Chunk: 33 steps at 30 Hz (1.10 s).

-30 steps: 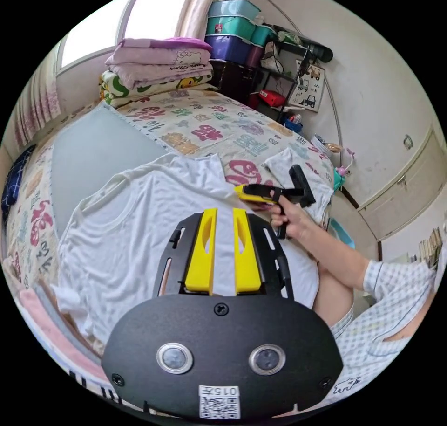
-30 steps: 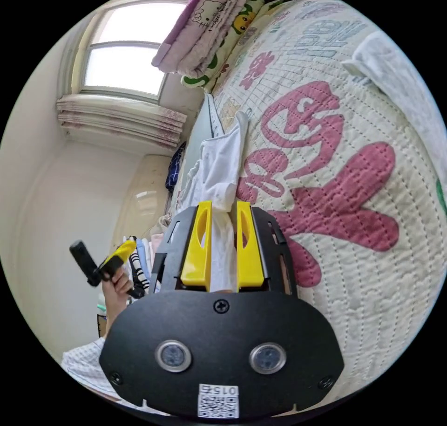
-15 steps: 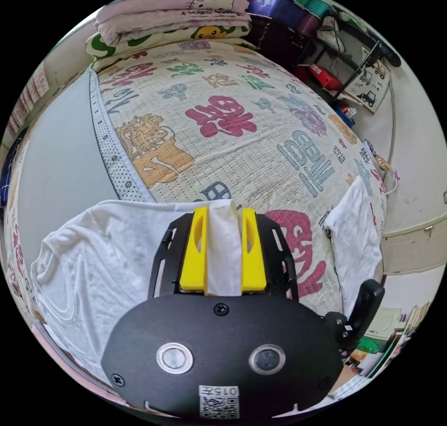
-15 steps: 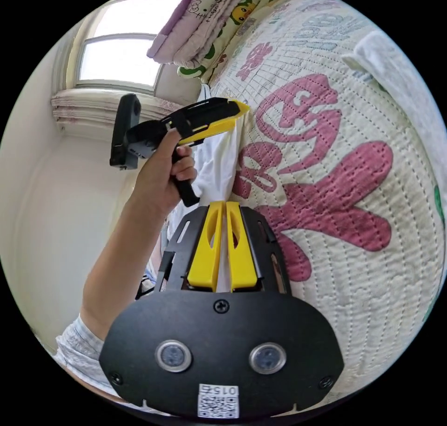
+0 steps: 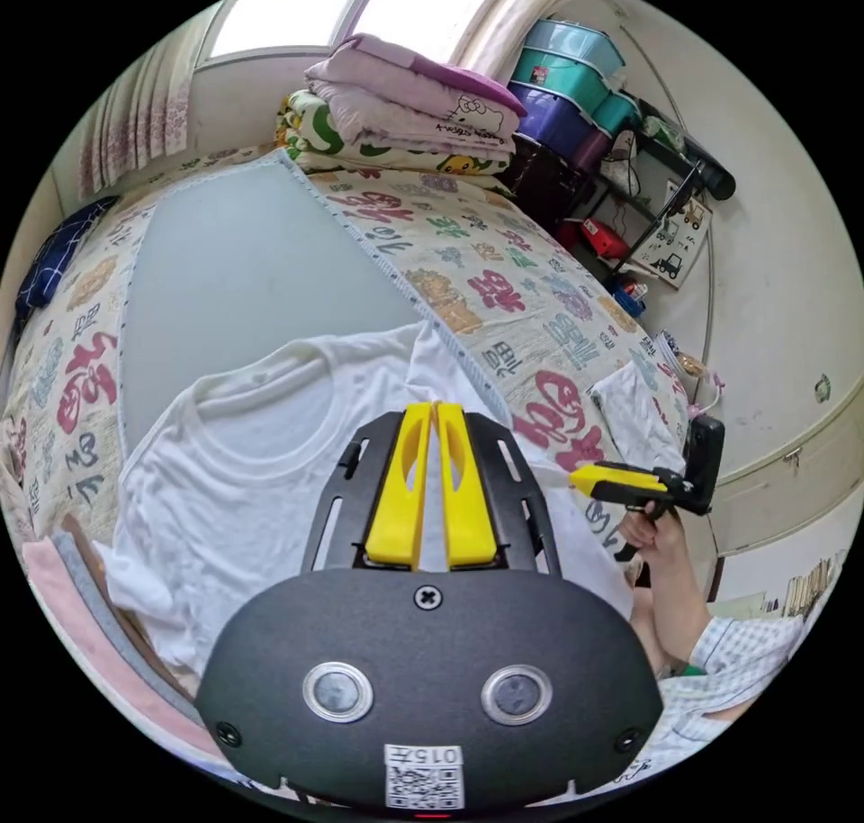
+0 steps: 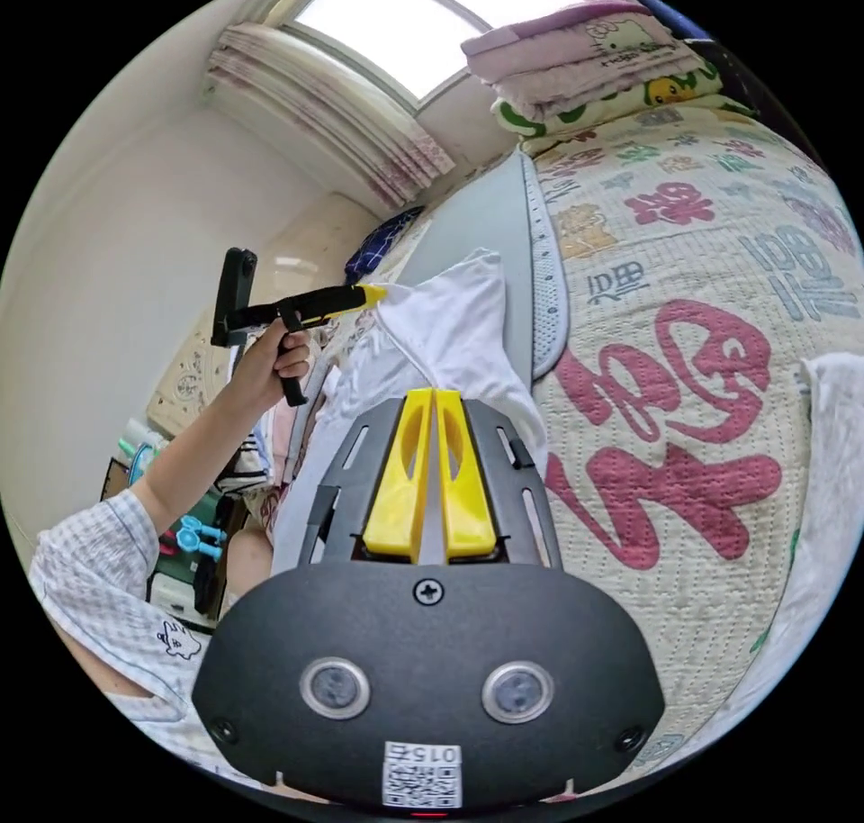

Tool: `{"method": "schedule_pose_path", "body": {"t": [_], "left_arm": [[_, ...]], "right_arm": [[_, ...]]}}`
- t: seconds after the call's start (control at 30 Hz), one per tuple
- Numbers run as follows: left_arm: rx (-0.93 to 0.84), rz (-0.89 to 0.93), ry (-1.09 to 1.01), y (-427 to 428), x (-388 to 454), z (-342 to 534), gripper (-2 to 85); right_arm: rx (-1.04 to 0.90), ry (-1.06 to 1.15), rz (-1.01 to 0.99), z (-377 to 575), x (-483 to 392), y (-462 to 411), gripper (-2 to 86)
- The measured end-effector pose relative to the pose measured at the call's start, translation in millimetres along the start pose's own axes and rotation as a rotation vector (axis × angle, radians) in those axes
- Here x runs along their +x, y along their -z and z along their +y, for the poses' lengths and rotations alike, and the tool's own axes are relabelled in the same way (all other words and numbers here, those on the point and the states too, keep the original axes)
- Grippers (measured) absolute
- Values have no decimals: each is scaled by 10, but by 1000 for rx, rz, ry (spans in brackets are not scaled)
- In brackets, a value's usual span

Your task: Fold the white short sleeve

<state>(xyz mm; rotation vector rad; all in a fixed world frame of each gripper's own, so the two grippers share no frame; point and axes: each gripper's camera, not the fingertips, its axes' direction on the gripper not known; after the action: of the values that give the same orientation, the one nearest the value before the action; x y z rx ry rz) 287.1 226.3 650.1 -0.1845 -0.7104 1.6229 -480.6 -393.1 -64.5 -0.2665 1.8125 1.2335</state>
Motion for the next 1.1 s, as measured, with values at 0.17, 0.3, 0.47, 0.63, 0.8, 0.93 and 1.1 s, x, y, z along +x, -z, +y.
{"method": "schedule_pose_path", "body": {"t": [0.17, 0.3, 0.47, 0.63, 0.8, 0.93, 1.1], "left_arm": [[-49, -112, 64, -70, -655, 974, 56], [-15, -84, 83, -93, -830, 996, 61], [15, -61, 88, -592, -813, 513, 62], [27, 29, 199, -1359, -987, 127, 74], [4, 76, 251, -1977, -989, -155, 66], [-5, -16, 217, -2278, -829, -302, 42], [7, -22, 192, -2339, -749, -234, 46]], "right_arm": [[-262, 109, 15, 148, -91, -585, 52], [-149, 88, 111, 242, 90, -562, 71], [-128, 171, 209, 325, 77, -1028, 97], [-225, 196, 292, 377, 161, -1599, 86], [-190, 104, 310, 394, 521, -1748, 18], [-154, 25, 319, 407, 867, -1774, 11], [-189, 4, 292, 443, 1140, -1924, 45]]}}
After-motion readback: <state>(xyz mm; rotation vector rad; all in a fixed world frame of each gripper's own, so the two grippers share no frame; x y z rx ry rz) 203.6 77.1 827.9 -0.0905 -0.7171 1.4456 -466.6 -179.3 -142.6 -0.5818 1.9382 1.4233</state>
